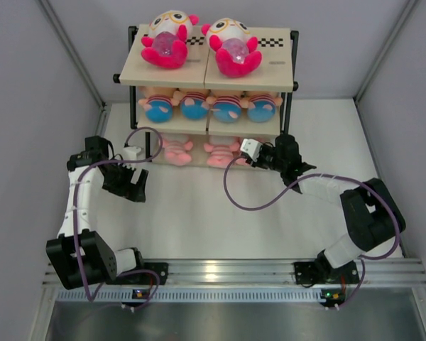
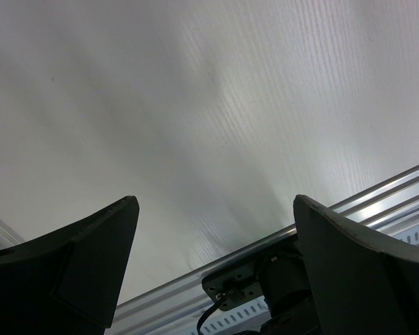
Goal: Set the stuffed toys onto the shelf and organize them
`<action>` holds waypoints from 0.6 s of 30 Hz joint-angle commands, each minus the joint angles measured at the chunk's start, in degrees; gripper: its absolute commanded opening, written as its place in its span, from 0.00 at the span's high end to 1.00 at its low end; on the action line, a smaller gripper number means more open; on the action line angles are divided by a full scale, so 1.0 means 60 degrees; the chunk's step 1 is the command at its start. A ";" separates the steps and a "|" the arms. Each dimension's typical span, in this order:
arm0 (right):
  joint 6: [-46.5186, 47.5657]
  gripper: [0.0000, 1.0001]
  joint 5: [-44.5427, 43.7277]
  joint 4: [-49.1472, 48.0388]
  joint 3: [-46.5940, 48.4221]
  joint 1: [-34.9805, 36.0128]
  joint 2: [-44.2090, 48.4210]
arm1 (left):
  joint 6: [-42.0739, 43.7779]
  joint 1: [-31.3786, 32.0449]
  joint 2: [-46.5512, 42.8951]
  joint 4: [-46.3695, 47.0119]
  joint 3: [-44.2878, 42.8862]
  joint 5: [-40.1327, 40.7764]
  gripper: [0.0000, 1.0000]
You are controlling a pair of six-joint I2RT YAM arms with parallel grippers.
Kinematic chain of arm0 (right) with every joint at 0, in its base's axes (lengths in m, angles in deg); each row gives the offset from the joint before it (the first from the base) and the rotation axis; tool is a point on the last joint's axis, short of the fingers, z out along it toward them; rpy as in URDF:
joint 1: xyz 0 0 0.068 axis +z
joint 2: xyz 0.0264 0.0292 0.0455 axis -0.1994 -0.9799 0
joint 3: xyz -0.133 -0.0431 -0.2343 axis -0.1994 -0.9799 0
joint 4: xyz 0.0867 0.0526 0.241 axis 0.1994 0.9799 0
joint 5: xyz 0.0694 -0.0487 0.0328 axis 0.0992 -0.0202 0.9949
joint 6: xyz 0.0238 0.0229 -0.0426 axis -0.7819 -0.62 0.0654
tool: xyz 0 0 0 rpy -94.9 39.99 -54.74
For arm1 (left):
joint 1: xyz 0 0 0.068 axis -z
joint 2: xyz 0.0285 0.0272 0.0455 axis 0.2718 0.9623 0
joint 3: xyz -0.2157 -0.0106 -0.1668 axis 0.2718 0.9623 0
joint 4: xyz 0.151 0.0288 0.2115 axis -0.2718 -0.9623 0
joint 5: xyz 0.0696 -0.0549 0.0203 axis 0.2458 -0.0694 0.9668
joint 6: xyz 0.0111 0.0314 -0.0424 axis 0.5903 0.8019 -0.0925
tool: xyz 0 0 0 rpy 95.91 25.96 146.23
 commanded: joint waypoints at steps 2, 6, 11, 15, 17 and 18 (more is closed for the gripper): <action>0.0023 0.50 -0.0200 -0.0254 0.0045 -0.0180 0.0175 | -0.0181 0.0042 0.0072 -0.0023 -0.0303 -0.0159 0.01; -0.0078 0.37 -0.0449 0.0628 0.0251 -0.0063 0.0585 | -0.0182 0.0042 0.0058 -0.0009 -0.0201 -0.0071 0.01; -0.0211 0.31 -0.0727 0.0789 -0.0056 0.0200 0.1449 | -0.0167 0.0042 0.0044 0.0006 -0.0040 0.0206 0.01; -0.0254 0.29 -0.1253 0.1768 0.0031 0.0595 0.2166 | -0.0123 0.0042 -0.0190 0.0167 0.0311 0.0558 0.01; -0.0415 0.24 -0.1386 0.2092 -0.0012 0.0932 0.2504 | -0.0123 0.0057 -0.0322 0.0400 0.0618 0.0792 0.01; -0.0706 0.23 -0.1575 0.2195 -0.0042 0.1049 0.2911 | -0.0152 0.0057 -0.0395 0.0503 0.0735 0.1170 0.01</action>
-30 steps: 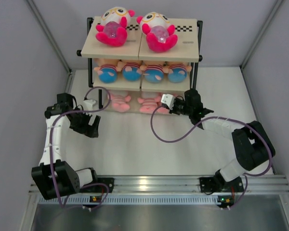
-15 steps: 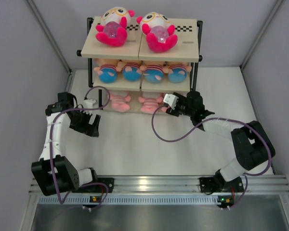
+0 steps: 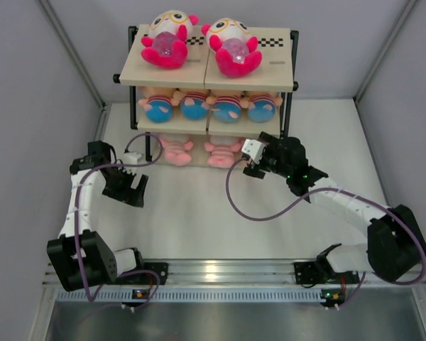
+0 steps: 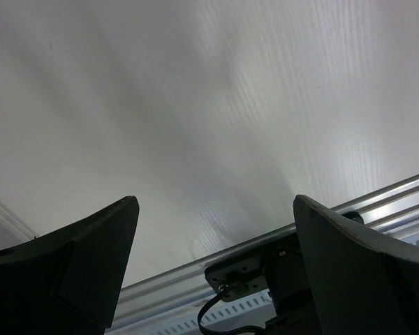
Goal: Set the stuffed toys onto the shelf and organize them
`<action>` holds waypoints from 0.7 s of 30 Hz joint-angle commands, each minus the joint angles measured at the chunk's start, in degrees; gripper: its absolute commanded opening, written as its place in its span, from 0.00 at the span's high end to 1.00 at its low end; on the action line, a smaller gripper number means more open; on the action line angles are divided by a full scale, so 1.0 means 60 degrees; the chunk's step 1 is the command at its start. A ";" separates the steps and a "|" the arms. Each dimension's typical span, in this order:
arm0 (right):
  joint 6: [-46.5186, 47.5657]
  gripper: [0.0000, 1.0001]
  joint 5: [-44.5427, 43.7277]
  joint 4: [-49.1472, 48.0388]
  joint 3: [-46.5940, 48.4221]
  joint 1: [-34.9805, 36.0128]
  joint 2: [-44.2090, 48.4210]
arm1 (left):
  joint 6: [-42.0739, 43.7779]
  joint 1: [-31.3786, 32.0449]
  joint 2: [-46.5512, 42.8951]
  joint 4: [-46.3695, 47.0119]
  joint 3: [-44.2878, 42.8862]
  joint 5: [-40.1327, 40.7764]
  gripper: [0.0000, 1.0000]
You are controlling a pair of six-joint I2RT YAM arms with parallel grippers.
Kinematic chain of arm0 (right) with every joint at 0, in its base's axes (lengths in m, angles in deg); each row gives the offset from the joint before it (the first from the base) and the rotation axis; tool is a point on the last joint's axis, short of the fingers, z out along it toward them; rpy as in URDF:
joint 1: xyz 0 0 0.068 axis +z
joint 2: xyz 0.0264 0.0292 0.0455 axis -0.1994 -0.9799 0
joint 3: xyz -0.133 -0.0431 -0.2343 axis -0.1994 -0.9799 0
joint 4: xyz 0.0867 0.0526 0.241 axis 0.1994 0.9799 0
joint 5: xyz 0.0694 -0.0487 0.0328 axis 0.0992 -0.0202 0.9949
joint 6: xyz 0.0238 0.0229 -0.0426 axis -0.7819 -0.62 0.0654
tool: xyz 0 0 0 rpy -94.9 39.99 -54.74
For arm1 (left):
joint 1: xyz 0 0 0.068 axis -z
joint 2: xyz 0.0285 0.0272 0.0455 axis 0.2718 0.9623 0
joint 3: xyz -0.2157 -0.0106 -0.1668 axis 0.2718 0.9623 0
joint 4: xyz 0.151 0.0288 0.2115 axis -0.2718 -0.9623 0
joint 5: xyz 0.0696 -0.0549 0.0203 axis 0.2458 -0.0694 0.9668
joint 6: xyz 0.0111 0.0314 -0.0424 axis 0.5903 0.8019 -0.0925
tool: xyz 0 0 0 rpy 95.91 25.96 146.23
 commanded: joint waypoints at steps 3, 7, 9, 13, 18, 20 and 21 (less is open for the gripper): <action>-0.1786 0.01 -0.1263 0.0826 -0.0207 0.1041 0.1790 | -0.0076 0.0057 -0.0604 0.1019 0.0950 0.1644 0.01; -0.4290 0.01 -0.2496 0.2127 -0.0294 0.1862 0.2759 | -0.0135 0.0042 -0.0941 0.1358 0.1683 0.2089 0.01; -0.6032 0.01 -0.2645 0.3051 -0.0412 0.2009 0.3358 | -0.0150 0.0042 -0.1117 0.1358 0.1902 0.2089 0.02; -0.8436 0.01 -0.3829 0.4150 -0.1274 0.1995 0.4123 | -0.0179 0.0042 -0.1556 0.1358 0.2195 0.2323 0.01; -1.0942 0.01 -0.5612 0.5792 -0.1729 0.1118 0.3919 | -0.0456 0.0042 -0.2581 0.1343 0.2562 0.2513 0.01; -1.1790 0.01 -0.6144 0.5998 -0.1949 0.0345 0.3918 | -0.0574 0.0042 -0.3121 0.1329 0.2708 0.2746 0.01; -1.1969 0.01 -0.6320 0.5984 -0.2211 0.0020 0.4063 | -0.0589 0.0042 -0.3328 0.1343 0.2869 0.2719 0.01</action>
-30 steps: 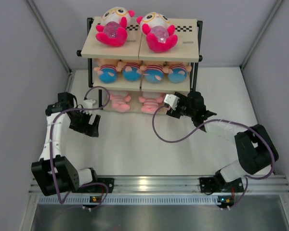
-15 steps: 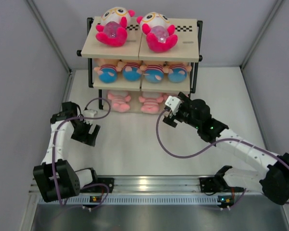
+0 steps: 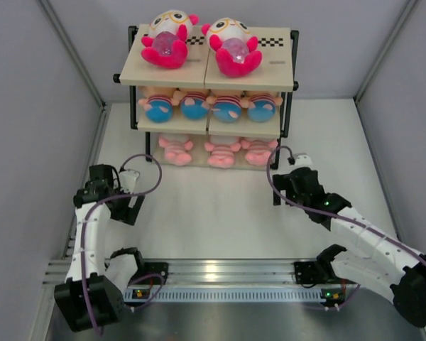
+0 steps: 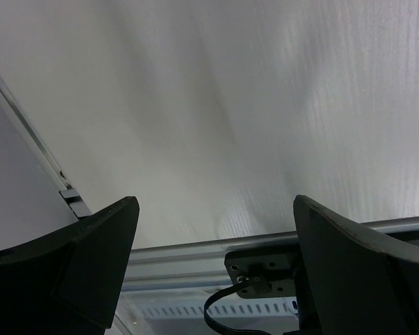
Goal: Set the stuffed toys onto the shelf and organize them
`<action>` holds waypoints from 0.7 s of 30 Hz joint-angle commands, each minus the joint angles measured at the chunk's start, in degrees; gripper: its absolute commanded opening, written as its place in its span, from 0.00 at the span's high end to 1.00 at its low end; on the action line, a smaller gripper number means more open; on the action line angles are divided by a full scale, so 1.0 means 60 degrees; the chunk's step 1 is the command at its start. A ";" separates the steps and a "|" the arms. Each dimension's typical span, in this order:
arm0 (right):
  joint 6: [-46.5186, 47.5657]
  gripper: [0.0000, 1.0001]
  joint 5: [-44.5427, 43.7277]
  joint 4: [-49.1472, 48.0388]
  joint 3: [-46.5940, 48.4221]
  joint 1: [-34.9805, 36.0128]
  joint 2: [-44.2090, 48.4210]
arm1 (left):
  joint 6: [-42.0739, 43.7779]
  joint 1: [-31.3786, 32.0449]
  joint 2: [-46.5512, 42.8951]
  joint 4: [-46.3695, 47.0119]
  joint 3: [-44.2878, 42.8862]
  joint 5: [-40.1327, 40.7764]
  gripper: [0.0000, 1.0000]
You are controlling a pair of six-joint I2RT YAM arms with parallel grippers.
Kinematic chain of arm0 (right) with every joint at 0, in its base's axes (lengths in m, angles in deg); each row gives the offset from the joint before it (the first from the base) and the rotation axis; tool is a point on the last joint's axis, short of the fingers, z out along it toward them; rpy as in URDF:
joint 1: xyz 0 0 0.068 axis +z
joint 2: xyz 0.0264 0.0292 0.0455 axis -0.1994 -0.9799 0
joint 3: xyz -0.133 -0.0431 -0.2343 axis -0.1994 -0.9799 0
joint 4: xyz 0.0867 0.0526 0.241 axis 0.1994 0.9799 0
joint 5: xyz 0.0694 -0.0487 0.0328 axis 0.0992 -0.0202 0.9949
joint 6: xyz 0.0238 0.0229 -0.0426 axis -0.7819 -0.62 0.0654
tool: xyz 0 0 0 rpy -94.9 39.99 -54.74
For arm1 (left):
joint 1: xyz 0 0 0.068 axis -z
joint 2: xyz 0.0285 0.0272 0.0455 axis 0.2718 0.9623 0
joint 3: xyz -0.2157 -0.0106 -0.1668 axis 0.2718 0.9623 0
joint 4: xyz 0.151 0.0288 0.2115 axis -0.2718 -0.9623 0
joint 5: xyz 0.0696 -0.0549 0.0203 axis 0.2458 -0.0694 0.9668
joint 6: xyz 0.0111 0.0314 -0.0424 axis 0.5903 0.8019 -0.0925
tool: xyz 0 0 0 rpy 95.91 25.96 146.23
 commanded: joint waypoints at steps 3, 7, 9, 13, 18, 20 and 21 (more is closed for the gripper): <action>-0.2545 0.01 -0.1179 0.0717 -0.0567 -0.2216 0.0757 | -0.0078 0.0028 -0.1463 0.0276 0.0681 0.0717 0.01; -0.2824 0.01 -0.1336 0.0131 -0.1139 -0.3214 0.1682 | -0.0033 0.0042 -0.2328 0.0465 0.1078 0.0878 0.01; -0.3087 0.01 -0.1644 0.0072 -0.1460 -0.3230 0.2018 | -0.0034 0.0028 -0.2446 0.0554 0.1137 0.1010 0.01; -0.3395 0.01 -0.1660 0.0218 -0.1536 -0.3245 0.2064 | -0.0326 0.0042 -0.2388 0.0671 0.1152 0.1054 0.01; -0.3001 0.01 -0.1324 0.0131 -0.1389 -0.3245 0.1874 | -0.0605 0.0042 -0.2432 0.0920 0.1167 0.0997 0.01; -0.2811 0.00 -0.1221 -0.0030 -0.1418 -0.3245 0.1874 | -0.0576 0.0042 -0.2344 0.0935 0.1167 0.0719 0.01; -0.2752 0.00 -0.1192 -0.0147 -0.1419 -0.3245 0.1903 | -0.0576 0.0028 -0.2301 0.0950 0.1167 0.0674 0.02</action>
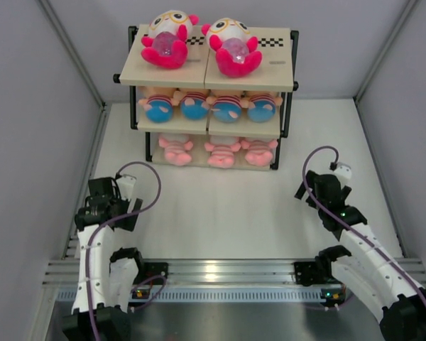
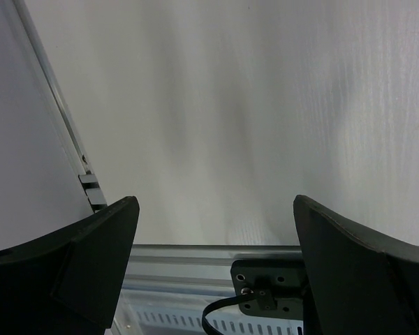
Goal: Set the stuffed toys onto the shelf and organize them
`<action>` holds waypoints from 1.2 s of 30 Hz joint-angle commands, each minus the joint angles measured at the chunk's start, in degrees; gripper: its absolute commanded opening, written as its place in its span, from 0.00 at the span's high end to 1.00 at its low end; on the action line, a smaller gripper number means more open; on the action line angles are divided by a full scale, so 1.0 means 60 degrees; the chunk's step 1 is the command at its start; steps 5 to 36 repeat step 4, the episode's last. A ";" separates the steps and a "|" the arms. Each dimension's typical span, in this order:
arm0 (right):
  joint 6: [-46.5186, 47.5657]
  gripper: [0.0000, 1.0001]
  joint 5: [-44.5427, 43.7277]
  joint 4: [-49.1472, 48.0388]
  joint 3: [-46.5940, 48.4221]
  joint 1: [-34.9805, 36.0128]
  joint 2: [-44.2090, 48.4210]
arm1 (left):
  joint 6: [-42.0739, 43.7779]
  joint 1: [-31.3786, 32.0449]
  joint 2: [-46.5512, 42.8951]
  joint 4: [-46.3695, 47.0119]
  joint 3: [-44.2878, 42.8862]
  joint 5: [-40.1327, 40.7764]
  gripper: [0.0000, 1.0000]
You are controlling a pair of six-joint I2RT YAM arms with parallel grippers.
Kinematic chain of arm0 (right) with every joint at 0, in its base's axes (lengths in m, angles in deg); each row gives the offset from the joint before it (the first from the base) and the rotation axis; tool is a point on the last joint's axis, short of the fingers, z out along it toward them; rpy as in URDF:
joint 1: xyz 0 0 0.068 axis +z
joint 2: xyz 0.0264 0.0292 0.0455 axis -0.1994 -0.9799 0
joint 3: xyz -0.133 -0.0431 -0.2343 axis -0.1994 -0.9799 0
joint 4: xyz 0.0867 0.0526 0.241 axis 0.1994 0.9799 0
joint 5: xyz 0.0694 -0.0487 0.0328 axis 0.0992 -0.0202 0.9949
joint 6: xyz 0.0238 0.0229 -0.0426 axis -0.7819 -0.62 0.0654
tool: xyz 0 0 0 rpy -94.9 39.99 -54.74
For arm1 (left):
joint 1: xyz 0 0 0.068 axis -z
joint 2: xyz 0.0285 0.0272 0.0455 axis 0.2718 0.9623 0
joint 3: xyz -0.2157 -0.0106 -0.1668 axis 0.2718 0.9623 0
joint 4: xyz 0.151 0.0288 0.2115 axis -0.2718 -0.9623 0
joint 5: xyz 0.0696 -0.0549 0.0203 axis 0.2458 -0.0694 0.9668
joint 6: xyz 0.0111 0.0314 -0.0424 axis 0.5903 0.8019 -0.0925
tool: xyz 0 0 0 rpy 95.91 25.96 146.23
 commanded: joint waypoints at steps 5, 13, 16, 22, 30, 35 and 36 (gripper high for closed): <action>0.0295 0.01 0.0226 -0.0666 0.0038 -0.0123 0.0111 | -0.0336 0.0017 0.0371 0.0688 0.0162 -0.0110 0.01; 0.0295 0.01 0.0226 -0.0666 0.0038 -0.0123 0.0111 | -0.0336 0.0017 0.0371 0.0688 0.0162 -0.0110 0.01; 0.0295 0.01 0.0226 -0.0666 0.0038 -0.0123 0.0111 | -0.0336 0.0017 0.0371 0.0688 0.0162 -0.0110 0.01; 0.0295 0.01 0.0226 -0.0666 0.0038 -0.0123 0.0111 | -0.0336 0.0017 0.0371 0.0688 0.0162 -0.0110 0.01; 0.0295 0.01 0.0226 -0.0666 0.0038 -0.0123 0.0111 | -0.0336 0.0017 0.0371 0.0688 0.0162 -0.0110 0.01; 0.0295 0.01 0.0226 -0.0666 0.0038 -0.0123 0.0111 | -0.0336 0.0017 0.0371 0.0688 0.0162 -0.0110 0.01; 0.0295 0.01 0.0226 -0.0666 0.0038 -0.0123 0.0111 | -0.0336 0.0017 0.0371 0.0688 0.0162 -0.0110 0.01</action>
